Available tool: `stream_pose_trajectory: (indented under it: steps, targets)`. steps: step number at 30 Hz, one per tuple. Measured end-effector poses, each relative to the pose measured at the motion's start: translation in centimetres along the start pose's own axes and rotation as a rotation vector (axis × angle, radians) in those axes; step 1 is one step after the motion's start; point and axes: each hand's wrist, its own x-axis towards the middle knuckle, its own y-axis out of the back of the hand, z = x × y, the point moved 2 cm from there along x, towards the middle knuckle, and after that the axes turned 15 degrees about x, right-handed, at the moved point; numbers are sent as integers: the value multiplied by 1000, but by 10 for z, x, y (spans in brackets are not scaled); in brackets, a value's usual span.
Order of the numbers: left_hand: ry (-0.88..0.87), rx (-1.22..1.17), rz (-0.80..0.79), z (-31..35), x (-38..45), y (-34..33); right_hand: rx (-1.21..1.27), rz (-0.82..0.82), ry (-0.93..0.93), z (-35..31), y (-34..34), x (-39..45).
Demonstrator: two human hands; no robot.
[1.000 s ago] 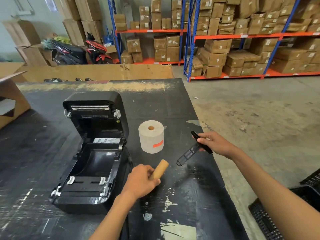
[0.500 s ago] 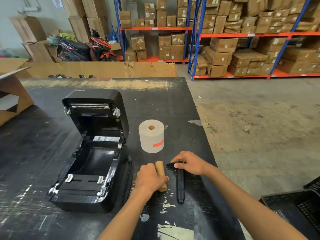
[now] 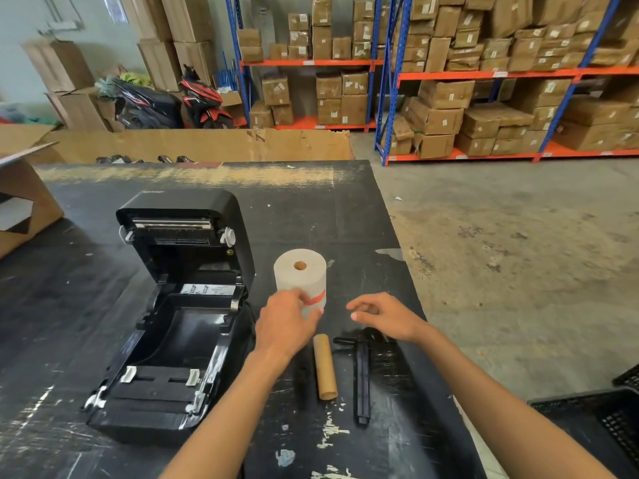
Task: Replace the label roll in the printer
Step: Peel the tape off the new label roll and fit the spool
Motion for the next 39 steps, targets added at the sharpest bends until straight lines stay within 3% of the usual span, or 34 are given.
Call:
stream_pose_trajectory:
  steps: [3, 11, 15, 26, 30, 33, 39]
  targets:
    - [-70, 74, 58, 10, 27, 14, 29, 61, 4, -11, -7, 15]
    - [-45, 408, -220, 18, 76, 7, 22, 117, -74, -12, -49, 54]
    - [-31, 384, -272, 20, 86, -3, -40, 243, -56, -9, -57, 61]
    - [-67, 229, -227, 19, 82, 4, 35, 299, 7, -12, -57, 54]
    - [30, 33, -130, 9, 80, 15, 181, 335, 94, -23, -51, 48]
    - [135, -304, -44, 3, 76, 23, 221, 363, 196, -40, -37, 40]
    - [221, -853, -88, -5, 42, 37, 148, 362, 362, -98, -11, 9]
